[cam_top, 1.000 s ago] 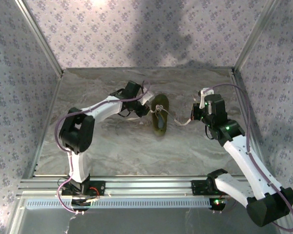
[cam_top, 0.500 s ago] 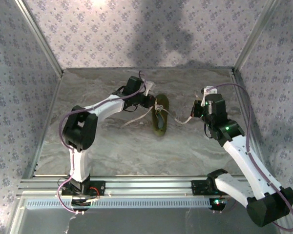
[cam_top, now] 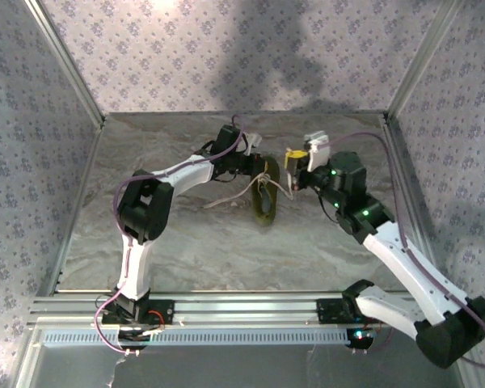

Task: Tie the shoes

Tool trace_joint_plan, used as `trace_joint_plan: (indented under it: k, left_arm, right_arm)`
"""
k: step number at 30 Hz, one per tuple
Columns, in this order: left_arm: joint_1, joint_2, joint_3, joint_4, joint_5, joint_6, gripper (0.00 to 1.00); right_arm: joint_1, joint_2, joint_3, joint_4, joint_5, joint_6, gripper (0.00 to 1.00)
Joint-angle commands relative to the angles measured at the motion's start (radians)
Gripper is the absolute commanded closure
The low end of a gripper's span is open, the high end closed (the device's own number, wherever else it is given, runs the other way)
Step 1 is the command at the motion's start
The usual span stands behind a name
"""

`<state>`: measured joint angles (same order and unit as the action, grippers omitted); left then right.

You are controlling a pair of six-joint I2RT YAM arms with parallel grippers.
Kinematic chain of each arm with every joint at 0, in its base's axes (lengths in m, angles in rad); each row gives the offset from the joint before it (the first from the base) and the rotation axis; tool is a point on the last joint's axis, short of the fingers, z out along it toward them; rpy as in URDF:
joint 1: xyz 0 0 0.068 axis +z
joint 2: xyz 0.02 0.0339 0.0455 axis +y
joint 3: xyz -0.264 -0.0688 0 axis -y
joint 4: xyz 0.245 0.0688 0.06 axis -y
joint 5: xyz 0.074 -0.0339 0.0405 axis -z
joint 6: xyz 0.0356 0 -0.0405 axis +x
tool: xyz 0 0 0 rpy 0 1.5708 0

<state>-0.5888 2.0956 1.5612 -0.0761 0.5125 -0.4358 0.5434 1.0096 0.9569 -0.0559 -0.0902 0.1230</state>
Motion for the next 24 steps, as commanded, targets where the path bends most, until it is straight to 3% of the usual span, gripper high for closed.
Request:
trace_joint_plan:
  k: [1,8,16,24]
  left_arm:
    - [0.015,0.020,0.034,0.020,0.083,-0.056,1.00]
    - [0.057,0.027,0.049,-0.027,0.196,-0.039,1.00]
    - [0.073,0.056,0.148,-0.197,0.274,0.080,1.00]
    - [0.080,0.077,0.208,-0.293,0.326,0.147,1.00]
  right_arm:
    - [0.081,0.079,0.039,0.056,-0.002,-0.158,1.00]
    - [0.249,0.251,-0.005,0.130,0.101,-0.440,1.00]
    - [0.406,0.532,0.174,0.021,0.259,-0.672,1.00]
    - [0.471,0.792,0.312,0.069,0.420,-0.865,1.00]
